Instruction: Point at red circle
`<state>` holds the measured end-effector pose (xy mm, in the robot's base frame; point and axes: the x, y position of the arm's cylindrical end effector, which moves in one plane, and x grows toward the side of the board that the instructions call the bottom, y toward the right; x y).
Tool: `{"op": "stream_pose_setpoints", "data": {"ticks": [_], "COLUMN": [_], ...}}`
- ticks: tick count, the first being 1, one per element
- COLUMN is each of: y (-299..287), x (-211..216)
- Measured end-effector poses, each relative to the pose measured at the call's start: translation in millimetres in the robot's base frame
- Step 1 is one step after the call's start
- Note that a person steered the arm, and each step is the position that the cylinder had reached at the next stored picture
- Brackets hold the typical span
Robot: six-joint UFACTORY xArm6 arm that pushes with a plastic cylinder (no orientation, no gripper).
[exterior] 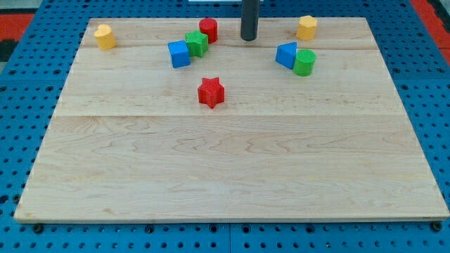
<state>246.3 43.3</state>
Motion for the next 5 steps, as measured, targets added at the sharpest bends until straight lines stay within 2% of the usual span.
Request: {"op": "stream_pose_setpoints", "data": {"ticks": [5], "y": [22.7], "x": [0.0]}}
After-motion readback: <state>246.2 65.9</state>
